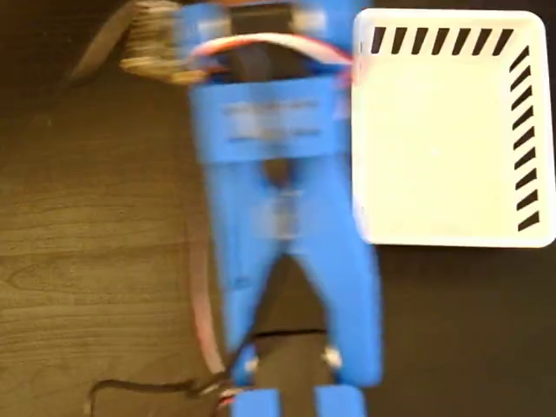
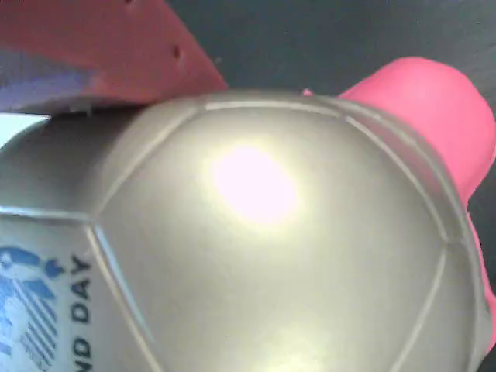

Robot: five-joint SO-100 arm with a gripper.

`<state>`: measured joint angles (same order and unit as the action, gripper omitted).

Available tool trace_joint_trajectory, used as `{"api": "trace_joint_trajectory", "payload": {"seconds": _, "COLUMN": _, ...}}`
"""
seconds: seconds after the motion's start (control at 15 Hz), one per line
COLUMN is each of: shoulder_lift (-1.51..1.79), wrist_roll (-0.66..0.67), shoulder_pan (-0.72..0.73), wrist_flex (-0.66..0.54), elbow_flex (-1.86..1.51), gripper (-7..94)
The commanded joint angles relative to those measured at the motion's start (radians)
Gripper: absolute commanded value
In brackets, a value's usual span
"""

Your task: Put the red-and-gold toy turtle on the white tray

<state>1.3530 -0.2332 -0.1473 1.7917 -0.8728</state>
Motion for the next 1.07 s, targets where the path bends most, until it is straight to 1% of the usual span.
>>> {"api": "trace_joint_trajectory", "payload": {"seconds": 0.0, "shoulder_lift": 0.074, "wrist_roll": 0.081, "shoulder_pan": -0.173, "wrist_flex": 0.006, "elbow_flex": 0.074, "gripper": 0}}
{"api": "trace_joint_trajectory", "payload": {"seconds": 0.2, "shoulder_lift": 0.005, "wrist_roll": 0.143, "shoulder_pan": -0.296, "wrist_flex": 0.006, "elbow_flex": 0.087, "gripper": 0}}
{"api": "trace_joint_trajectory", "payload": {"seconds": 0.4, "shoulder_lift": -0.064, "wrist_roll": 0.175, "shoulder_pan": -0.365, "wrist_flex": 0.006, "elbow_flex": 0.095, "gripper": 0}}
{"api": "trace_joint_trajectory", "payload": {"seconds": 0.67, "shoulder_lift": -0.163, "wrist_roll": 0.193, "shoulder_pan": -0.405, "wrist_flex": 0.006, "elbow_flex": 0.124, "gripper": 0}}
{"api": "trace_joint_trajectory", "payload": {"seconds": 1.0, "shoulder_lift": -0.287, "wrist_roll": 0.195, "shoulder_pan": -0.402, "wrist_flex": 0.005, "elbow_flex": 0.16, "gripper": 0}}
